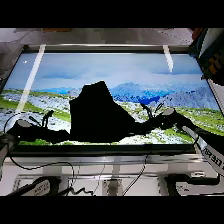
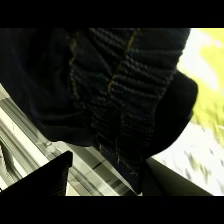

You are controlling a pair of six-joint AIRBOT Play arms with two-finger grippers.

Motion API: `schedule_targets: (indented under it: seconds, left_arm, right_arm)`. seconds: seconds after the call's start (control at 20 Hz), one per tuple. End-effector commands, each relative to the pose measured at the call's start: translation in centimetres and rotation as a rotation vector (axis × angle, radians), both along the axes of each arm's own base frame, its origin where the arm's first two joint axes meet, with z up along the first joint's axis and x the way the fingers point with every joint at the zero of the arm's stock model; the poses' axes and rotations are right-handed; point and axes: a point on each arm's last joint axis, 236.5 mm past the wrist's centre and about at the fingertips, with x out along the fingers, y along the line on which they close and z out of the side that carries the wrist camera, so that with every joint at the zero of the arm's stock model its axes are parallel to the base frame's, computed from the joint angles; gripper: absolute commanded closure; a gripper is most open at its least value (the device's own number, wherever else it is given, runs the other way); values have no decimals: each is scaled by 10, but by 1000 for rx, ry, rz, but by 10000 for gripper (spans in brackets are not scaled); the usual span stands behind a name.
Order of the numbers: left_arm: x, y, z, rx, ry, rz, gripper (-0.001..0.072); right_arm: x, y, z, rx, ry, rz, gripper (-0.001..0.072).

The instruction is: Fold the clothes and pants, and hang the long-sleeved shirts on hangers.

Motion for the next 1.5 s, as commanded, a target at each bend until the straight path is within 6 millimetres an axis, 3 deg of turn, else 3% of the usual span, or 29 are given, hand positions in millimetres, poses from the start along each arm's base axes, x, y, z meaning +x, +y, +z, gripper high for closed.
schedule_targets:
  seconds: [0.0, 0.1, 0.2, 0.3, 0.35, 0.4, 0.5, 0.65, 0.75, 0.85, 0.95, 1.05, 1.15, 1.25, 1.35, 1.45]
  left_arm:
    - [2, -2, -7, 25, -13, -18, 206]
    - [4, -14, -13, 9, -2, -27, 207]
    - [8, -30, -18, -38, 19, -5, 281]
    - [16, -44, -19, -88, -11, -10, 488]
    - [22, -49, -16, -117, -40, -5, 549]
    - [32, -55, -9, -152, -81, 8, 695]
    - [50, -60, 7, -197, -138, 36, 691]
    - [73, -62, 45, -217, -246, 2, 692]
    - [92, -61, 90, -219, -370, -38, 692]
    - [110, -59, 152, -195, -546, -78, 692]
    - [120, -58, 231, -148, -766, -110, 692]
    - [112, -58, 316, -91, -999, -134, 691]
    - [92, -55, 399, -20, -1243, -109, 692]
    - [61, -46, 474, 52, -1485, -15, 692]
    - [20, -37, 527, 101, -1678, 77, 691]
    - [-22, -37, 560, 122, -1809, 121, 691]
  right_arm:
    - [0, 2, 2, 8, 11, -10, 218]
    - [0, 2, 2, 9, 12, -9, 219]
    - [-1, 4, 4, 20, 18, -8, 273]
    - [-2, 8, 9, 48, 30, -13, 339]
    - [-2, 9, 11, 58, 31, -15, 403]
    - [-2, 11, 13, 67, 23, -10, 478]
    - [-3, 14, 18, 99, -1, 17, 667]
    - [-1, 21, 41, 158, -52, 77, 669]
    - [13, 23, 72, 170, -151, 110, 670]
    - [34, 23, 119, 156, -320, 136, 671]
    - [50, 21, 186, 144, -508, 134, 670]
    - [51, 20, 267, 144, -743, 142, 670]
    - [38, 15, 350, 140, -986, 123, 669]
    - [12, 7, 431, 153, -1181, 36, 669]
    - [-23, -2, 486, 171, -1316, -27, 670]
    - [-64, -7, 516, 212, -1374, -67, 670]
